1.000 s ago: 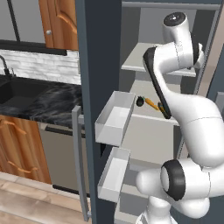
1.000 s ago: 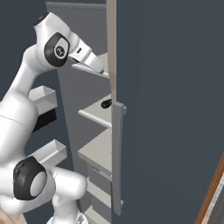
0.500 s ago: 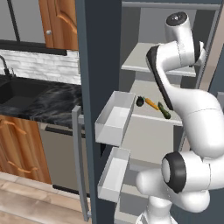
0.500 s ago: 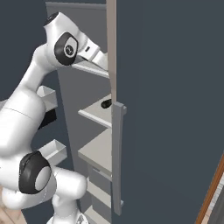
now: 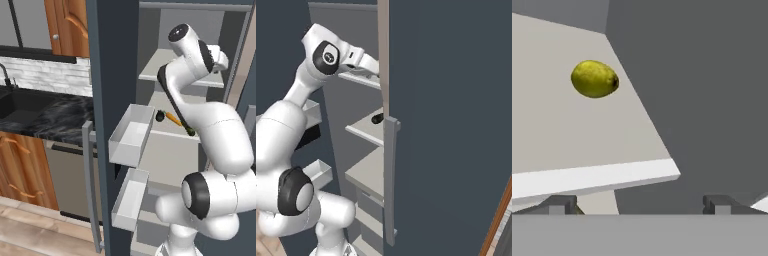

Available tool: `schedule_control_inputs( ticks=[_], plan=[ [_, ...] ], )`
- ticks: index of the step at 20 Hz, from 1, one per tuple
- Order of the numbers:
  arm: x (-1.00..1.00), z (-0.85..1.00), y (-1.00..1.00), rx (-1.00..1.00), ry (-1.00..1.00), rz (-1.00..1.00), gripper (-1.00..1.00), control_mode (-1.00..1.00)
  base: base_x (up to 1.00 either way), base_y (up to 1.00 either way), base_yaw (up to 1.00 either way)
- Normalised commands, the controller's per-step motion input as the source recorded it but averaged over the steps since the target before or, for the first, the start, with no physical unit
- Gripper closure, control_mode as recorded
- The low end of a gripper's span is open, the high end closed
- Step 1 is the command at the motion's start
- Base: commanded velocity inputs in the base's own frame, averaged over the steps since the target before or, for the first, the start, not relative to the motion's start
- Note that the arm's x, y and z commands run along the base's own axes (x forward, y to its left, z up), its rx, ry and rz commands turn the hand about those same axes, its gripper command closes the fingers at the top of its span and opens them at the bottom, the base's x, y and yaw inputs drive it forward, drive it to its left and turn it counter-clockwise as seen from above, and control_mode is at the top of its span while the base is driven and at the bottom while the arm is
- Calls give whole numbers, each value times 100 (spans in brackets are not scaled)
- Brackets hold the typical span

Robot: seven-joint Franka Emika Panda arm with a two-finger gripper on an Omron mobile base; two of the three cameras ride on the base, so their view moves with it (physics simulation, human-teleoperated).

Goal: Take the carrot and pear from the highest rack and move them to the second highest rack where the squash and eggplant are located, to maximize freezer space. Close the freezer door after rearranging.

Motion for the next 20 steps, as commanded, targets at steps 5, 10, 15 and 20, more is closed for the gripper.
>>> schedule_control_inputs(
  ticks=[5,10,15,20],
  plan=[
    [20,-1,-13,-3,16,0,-100,-100,0,0,0],
    [18,0,-26,0,7,0,-100,-100,0,0,0],
    [18,-1,-19,1,0,0,-100,-100,0,0,0],
    [17,-3,-14,6,0,-2,-100,-100,0,0,0]
  ],
)
